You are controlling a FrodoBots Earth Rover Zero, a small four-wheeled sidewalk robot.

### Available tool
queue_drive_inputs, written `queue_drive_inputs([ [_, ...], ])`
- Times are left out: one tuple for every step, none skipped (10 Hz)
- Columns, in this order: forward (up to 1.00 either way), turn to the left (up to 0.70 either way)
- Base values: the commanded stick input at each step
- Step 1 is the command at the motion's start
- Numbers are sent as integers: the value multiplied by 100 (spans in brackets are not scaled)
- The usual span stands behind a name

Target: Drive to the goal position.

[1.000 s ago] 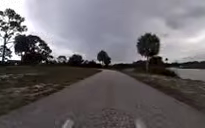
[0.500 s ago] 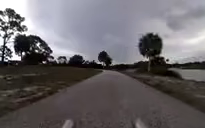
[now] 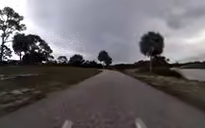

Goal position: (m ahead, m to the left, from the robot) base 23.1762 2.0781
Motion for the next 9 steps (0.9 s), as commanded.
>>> queue_drive_inputs([
  [100, 0],
  [100, 0],
  [100, 0],
  [100, 0],
  [100, 0],
  [100, 0],
  [100, 0],
  [100, 0],
  [100, 0],
])
